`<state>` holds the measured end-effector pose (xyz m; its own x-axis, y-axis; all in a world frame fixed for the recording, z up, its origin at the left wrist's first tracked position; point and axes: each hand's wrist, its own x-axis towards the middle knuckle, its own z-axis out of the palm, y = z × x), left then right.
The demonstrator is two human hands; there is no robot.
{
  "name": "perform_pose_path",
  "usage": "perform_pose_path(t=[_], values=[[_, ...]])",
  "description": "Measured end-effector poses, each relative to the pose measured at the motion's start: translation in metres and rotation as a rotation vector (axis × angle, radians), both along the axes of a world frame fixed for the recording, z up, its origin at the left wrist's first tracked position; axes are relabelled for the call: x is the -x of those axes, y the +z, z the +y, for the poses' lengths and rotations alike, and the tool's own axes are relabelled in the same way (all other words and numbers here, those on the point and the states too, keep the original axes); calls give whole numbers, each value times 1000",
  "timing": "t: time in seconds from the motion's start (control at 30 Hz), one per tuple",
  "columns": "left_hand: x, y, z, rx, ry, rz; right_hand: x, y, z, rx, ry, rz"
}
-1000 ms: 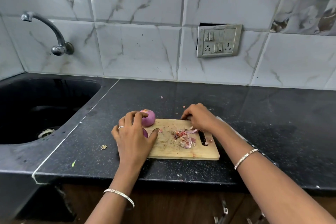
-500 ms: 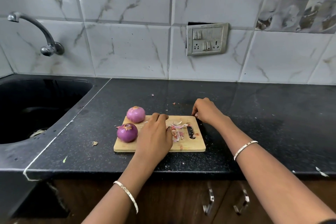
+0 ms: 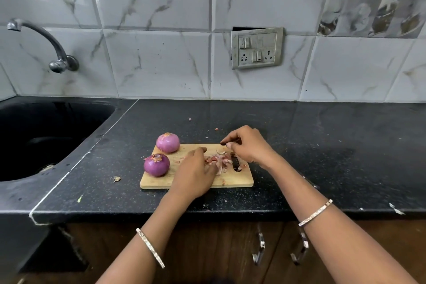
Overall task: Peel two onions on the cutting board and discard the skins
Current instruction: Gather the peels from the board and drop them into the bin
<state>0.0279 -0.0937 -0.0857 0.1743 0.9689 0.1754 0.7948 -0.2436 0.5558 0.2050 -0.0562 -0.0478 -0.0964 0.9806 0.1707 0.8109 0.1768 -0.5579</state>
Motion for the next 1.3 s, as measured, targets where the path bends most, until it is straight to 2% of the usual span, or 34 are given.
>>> perform_pose_path(t=[0.07,0.2,0.33,0.53,0.73,0.8,0.93,1.07,1.17,1.3], values=[[10,5,-3,-50,72,-76,6,-1,4,-38,-11,-6],[32,14,-14,-130,202,-225,27,-20,6,101,94,-154],[53,12,-25,-105,310,-359,53,-45,-1,103,196,-286],[58,0,-41,6,265,-630,69,-26,5,-82,160,-77],[60,-10,-48,102,248,-822,97,-33,0,-117,407,-260],[61,-11,-51,156,233,-893,96,-39,-4,-188,394,-288],[59,-7,-57,312,201,-1162,69,-41,-18,-232,326,-277],[51,-5,-64,459,207,-1396,35,-31,-23,-178,181,-97],[44,-2,-70,530,230,-1476,21,-25,-15,-162,97,-23],[43,-1,-74,574,227,-1511,37,-35,-9,-9,191,-154]])
